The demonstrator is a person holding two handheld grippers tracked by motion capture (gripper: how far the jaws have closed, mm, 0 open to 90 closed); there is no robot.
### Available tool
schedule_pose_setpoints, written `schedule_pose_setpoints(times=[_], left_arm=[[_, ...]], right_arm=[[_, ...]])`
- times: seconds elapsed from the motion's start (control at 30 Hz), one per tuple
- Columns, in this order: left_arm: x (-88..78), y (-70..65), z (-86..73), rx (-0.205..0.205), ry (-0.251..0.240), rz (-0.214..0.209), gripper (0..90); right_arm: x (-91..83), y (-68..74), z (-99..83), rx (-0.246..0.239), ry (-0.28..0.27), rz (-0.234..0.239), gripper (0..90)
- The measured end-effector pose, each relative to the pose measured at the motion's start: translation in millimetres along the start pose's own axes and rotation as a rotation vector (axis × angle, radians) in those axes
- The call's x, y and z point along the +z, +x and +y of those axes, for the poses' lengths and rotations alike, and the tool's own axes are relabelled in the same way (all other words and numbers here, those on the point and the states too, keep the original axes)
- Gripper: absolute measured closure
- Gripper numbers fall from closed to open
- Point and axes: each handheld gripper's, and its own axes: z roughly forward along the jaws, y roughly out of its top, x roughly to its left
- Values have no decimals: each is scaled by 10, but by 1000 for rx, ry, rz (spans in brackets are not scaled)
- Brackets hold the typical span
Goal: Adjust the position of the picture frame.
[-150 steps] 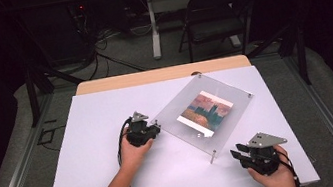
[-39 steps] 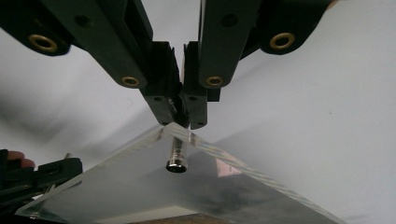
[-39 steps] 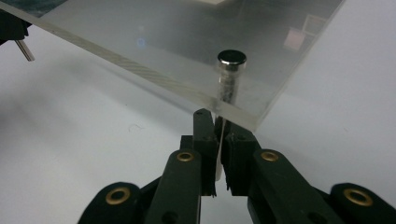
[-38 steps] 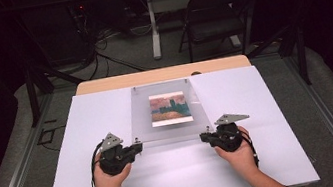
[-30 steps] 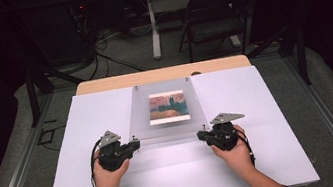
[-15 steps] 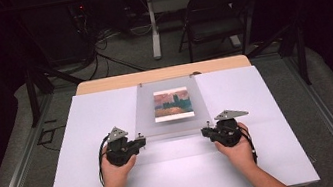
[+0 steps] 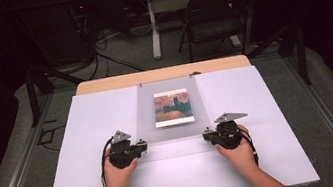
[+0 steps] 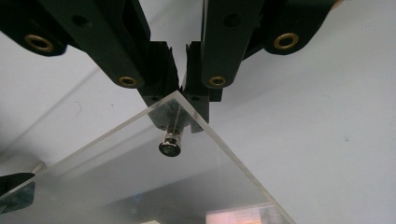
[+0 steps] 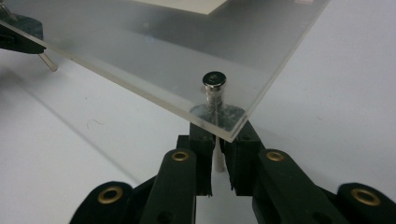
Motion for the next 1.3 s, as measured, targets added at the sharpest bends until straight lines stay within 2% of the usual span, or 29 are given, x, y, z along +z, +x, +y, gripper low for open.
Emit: schedule_pose_setpoints(times=[0.1,0.33,0.5,0.6,0.7,0.8,0.97,1.03,1.13,1.3], left_arm=[[-4,-2,-6,0,-1,4,833],[19,3,-22,-37,-10,-5,775],[24,-28,-37,-28,-15,-6,613],[20,-68,-53,-22,-4,6,494],[14,-88,-63,-13,-5,14,437],[-8,-112,-68,-10,-7,11,422],[-39,-138,-70,0,-9,4,456],[-65,-156,-71,-3,-8,-11,475],[-76,-172,-75,3,-2,-7,474],[-88,-170,-74,-9,-3,-4,462]], right_arm=[[-3,1,-7,0,-1,1,811],[-16,14,-16,-1,-4,6,750],[-19,71,-26,-12,-7,6,603],[-26,88,-37,-25,-9,-3,505],[-33,89,-53,-26,-19,-8,458],[-61,93,-57,-34,-13,-10,430],[-97,139,-74,-51,-7,-9,427],[-103,154,-75,-64,-19,-11,427],[-110,166,-77,-72,-17,-14,427],[-109,167,-81,-78,-10,-13,427]])
